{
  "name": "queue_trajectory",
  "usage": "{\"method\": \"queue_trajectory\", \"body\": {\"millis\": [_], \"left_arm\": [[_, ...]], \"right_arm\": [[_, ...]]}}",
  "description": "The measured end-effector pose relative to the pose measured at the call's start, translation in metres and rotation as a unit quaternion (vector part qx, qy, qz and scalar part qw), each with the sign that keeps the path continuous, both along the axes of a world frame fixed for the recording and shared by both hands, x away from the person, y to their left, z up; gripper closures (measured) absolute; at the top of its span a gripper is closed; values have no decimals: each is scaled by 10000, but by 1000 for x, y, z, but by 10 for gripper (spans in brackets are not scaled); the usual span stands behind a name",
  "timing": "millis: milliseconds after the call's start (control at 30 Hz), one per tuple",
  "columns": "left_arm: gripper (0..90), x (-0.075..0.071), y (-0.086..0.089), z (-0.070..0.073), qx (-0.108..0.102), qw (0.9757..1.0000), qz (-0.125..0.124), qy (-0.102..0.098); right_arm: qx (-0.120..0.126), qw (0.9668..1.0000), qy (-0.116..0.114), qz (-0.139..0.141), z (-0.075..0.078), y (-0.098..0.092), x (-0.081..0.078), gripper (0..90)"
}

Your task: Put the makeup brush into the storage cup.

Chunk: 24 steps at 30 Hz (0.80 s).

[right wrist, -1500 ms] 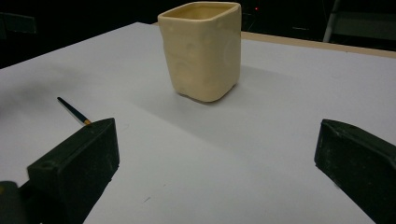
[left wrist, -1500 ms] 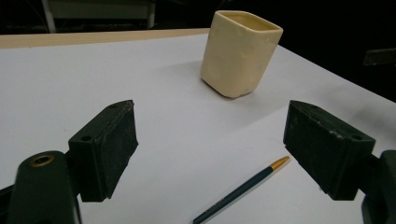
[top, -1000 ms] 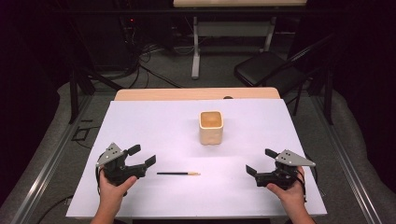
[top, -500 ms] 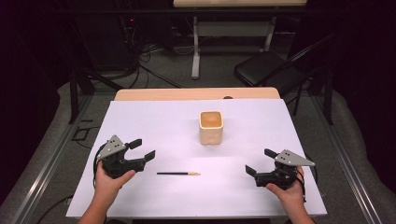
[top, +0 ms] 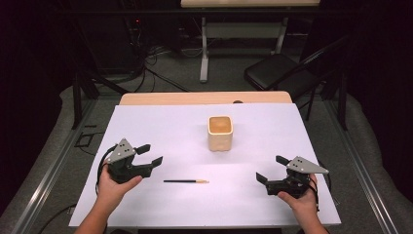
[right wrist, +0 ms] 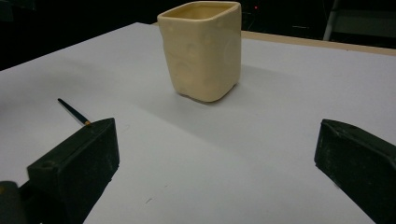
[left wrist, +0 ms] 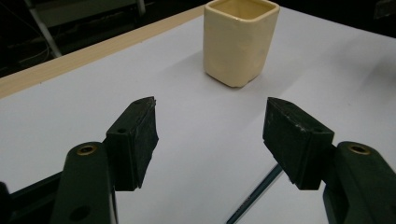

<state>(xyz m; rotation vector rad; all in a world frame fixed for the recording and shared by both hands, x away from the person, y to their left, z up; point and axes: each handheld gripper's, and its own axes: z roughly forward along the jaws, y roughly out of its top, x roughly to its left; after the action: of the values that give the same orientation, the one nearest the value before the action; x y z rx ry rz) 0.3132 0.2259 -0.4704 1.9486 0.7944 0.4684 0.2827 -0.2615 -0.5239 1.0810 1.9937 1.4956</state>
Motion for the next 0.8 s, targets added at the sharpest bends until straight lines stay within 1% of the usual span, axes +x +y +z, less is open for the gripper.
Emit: {"method": "queue_trajectory", "body": {"millis": [33, 67, 100, 133, 233, 267, 333, 433, 500, 567, 633, 700, 767, 800], "left_arm": [[367, 1, 0, 1, 63, 9999, -69, 51], [381, 1, -1, 2, 116, 9999, -91, 57], [382, 1, -1, 2, 116, 9999, -91, 57], [388, 3, -2, 3, 243, 9996, -121, 100], [393, 5, -4, 4, 455, 9987, -191, 147], [393, 6, -5, 5, 578, 9979, -229, 167], [396, 7, -7, 7, 756, 9965, -293, 201], [400, 8, -11, 10, 1037, 9934, -418, 257], [403, 9, -14, 11, 1188, 9914, -480, 286], [403, 10, -17, 12, 1390, 9883, -551, 310], [413, 11, -21, 12, 1621, 9842, -611, 364], [416, 13, -24, 11, 1856, 9792, -678, 455], [416, 15, -27, 10, 2094, 9736, -733, 528], [416, 15, -28, 9, 2180, 9714, -764, 556]], "right_arm": [[-3, 10000, 5, 1, 0, 0, 0, 0], [-7, 10000, 12, -2, 0, 0, 0, 0], [-7, 10000, 12, -2, 0, 0, 0, 0], [-9, 10000, 6, 2, 0, 0, 0, 0], [-12, 10000, 10, 4, 0, 0, 0, 0], [-15, 10000, 13, 6, 0, 0, 0, 0], [-15, 10000, 13, 19, 0, 0, 0, 0], [-26, 10000, 15, 38, 0, 1, 0, 0], [-39, 10000, 15, 44, 0, 1, 0, 0], [-42, 10000, 10, 50, 0, 1, 0, 0], [-36, 10000, 22, 45, 0, 1, 0, 0], [-37, 10000, 26, 48, 0, 1, -1, 0], [-30, 10000, 18, 54, 0, 1, -1, 0], [-31, 10000, 13, 53, 0, 1, -1, 0]]}}
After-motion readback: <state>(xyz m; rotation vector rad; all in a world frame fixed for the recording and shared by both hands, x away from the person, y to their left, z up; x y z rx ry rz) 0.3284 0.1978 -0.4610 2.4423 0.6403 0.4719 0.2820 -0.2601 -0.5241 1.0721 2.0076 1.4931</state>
